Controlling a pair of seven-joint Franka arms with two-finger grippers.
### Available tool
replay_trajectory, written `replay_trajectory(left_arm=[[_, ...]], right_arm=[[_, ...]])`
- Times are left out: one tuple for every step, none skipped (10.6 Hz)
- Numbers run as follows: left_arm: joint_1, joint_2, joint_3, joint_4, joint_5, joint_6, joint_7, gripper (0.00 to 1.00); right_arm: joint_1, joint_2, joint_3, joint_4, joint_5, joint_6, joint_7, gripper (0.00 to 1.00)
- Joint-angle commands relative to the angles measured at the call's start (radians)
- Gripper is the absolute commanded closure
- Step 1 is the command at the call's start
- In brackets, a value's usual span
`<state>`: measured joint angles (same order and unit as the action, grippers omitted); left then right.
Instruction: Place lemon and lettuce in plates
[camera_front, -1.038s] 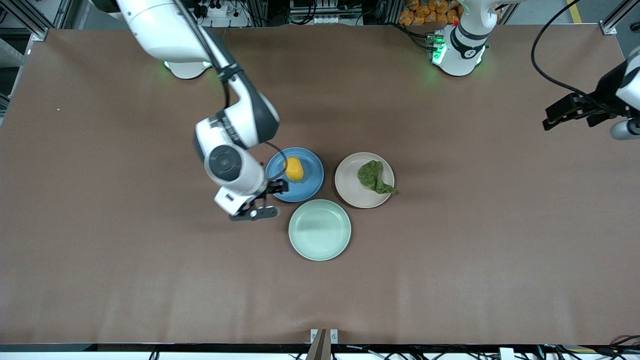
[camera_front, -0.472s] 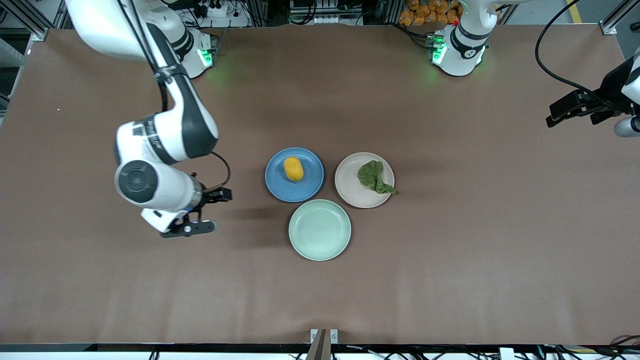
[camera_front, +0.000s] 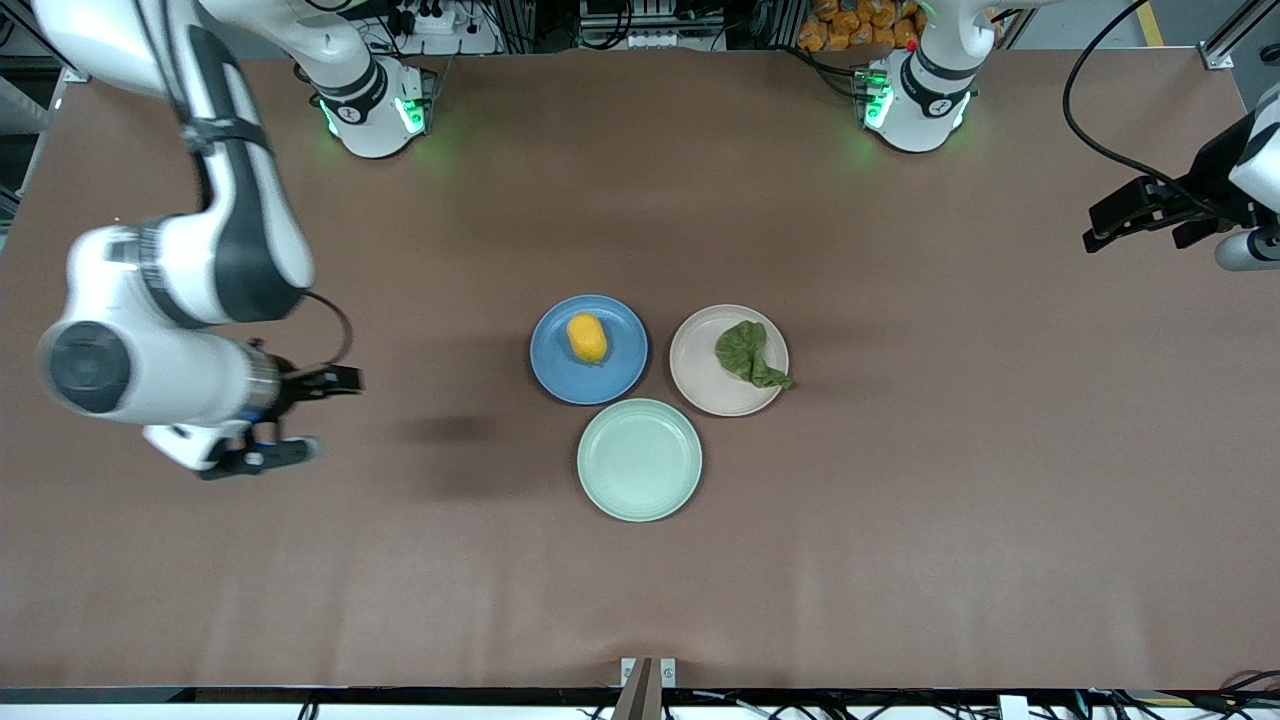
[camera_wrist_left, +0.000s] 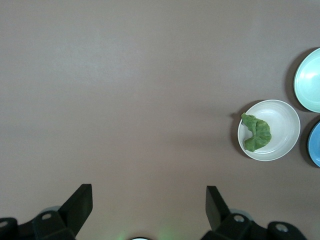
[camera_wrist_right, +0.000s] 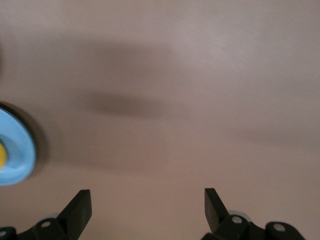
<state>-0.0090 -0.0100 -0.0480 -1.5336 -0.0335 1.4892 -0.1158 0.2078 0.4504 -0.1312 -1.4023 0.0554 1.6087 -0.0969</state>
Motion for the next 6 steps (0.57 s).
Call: replay_trajectory(left_arm=[[0.011,0.002,-0.007,0.02,-0.009,-0.01,0.001,0.0],[0.014,0.001,-0.007,0.018,-0.009,-0.01,0.001,0.0],[0.017,0.001,-0.007,0.02,-0.009,-0.01,0.007,0.0],[0.017,0.001,-0.007,0.02,-0.011,-0.01,0.008,0.0],[0.017,0.001,-0.007,0.02,-0.011,-0.01,0.007,0.0],[0.017,0.001,-0.007,0.018,-0.011,-0.01,0.008,0.0]], right_arm=[[-0.034,-0.086,-0.013,-0.049,-0.026,-0.026,-0.053,0.0],[-0.044,-0.135,-0.018,-0.091,-0.035,-0.023,-0.059,0.0],[-0.059,-0.186,-0.018,-0.136,-0.041,-0.023,-0.06,0.0],[-0.074,-0.238,-0.018,-0.177,-0.042,-0.023,-0.06,0.0],[-0.094,-0.289,-0.016,-0.217,-0.042,-0.023,-0.061,0.0],[-0.125,-0.344,-0.007,-0.254,-0.039,-0.029,-0.061,0.0]])
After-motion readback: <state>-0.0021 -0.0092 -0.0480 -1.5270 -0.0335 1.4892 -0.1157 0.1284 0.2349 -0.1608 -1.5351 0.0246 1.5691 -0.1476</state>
